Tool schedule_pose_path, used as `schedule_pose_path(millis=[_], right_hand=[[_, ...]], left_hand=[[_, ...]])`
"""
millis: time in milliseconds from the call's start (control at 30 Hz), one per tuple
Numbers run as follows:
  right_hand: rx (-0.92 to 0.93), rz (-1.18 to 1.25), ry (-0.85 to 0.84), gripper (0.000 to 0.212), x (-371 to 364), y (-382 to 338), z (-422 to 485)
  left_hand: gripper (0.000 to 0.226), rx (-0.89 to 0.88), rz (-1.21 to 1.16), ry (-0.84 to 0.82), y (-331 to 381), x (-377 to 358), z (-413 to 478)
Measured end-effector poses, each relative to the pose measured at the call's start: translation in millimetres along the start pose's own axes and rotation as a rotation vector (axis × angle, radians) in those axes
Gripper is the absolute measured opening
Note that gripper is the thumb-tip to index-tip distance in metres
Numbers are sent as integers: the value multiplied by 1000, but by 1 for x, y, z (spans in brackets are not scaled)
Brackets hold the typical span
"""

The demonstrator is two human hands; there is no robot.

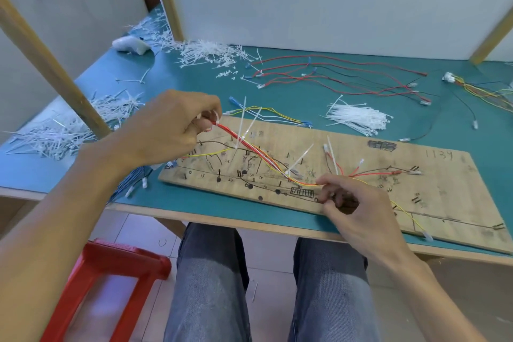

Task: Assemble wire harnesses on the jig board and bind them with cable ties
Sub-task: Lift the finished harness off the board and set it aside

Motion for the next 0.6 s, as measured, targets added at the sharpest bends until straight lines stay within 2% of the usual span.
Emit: schedule_pose_path(millis=[167,300,433,500,600], right_hand=[[7,45,23,48,9,7,-7],[-11,44,46,49,22,11,-10],[-47,36,52,50,32,11,-8],[-58,-38,31,41,30,5,-5],[-8,-330,69,28,33,-9,5]], left_hand=[[22,118,-46,61,-5,-28,-8],[14,90,-50,128,4,-48,-21],[15,79,-110,264,9,-37,-24],[14,47,-133,281,17,-24,-17],[16,-20,-157,239,32,-1,-1]])
Point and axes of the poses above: each hand's wrist, its own z-axis towards the middle knuckle, its own x-axis out of the back of the hand, y = z × x, the point moved 8 cm from there along z, towards the middle knuckle, and after that the axes turned 2 degrees about -z, right-handed, at the moved point
